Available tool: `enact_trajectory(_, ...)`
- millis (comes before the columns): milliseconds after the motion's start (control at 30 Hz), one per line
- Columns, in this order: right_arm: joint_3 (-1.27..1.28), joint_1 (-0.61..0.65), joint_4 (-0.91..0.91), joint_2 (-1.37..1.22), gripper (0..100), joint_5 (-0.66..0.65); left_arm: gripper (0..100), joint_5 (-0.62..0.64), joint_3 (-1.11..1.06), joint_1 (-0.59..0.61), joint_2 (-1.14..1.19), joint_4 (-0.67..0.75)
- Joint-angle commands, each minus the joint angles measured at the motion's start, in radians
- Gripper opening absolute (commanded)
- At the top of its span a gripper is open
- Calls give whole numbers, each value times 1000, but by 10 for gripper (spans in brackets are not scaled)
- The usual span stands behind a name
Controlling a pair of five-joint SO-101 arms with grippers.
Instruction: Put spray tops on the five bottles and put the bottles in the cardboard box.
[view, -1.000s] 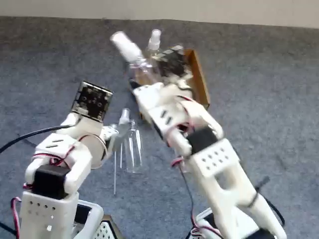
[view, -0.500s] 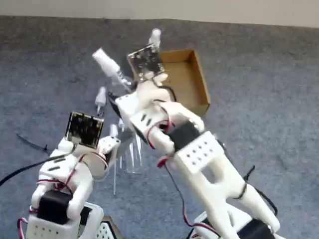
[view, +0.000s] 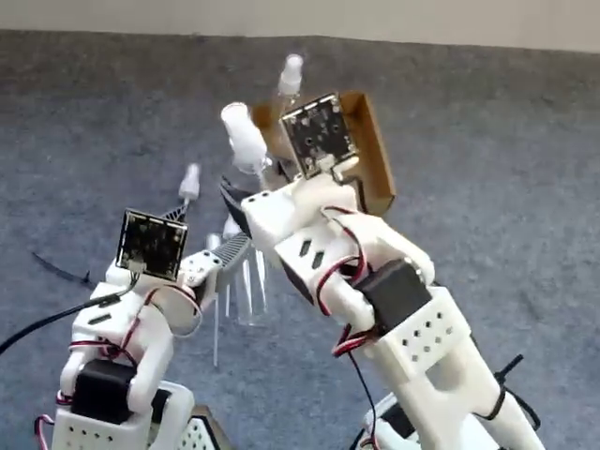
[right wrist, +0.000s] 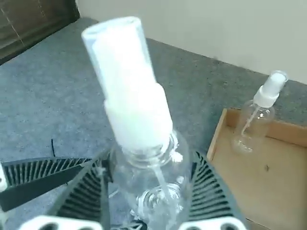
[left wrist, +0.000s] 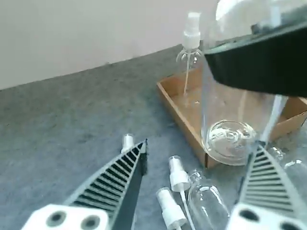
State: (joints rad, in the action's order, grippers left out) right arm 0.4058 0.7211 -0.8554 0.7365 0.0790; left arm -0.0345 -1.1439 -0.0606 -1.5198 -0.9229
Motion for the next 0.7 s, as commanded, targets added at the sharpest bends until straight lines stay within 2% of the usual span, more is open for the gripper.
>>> enact_trajectory(0,-67,-91,-4,27,3,5,295,8,1,27,-4,31)
enact_trajectory(100,-68,-260,53,-22,3,-3,295,8,-42,28,-12,17)
enact_trajectory(167,-70,-360,150,-87,3,-57,294,6,-64,30,-12,18)
enact_trajectory(267,-70,-446,288,-226,3,-123,294,6,-97,30,-12,21)
enact_trajectory(400,-70,-493,449,-415,3,-121,294,6,-131,30,-12,69)
enact_trajectory(533,-64,-493,687,-572,3,-121,294,6,-140,30,-5,81)
enact_trajectory(667,-70,-495,843,-710,3,-121,294,6,-142,30,-7,81)
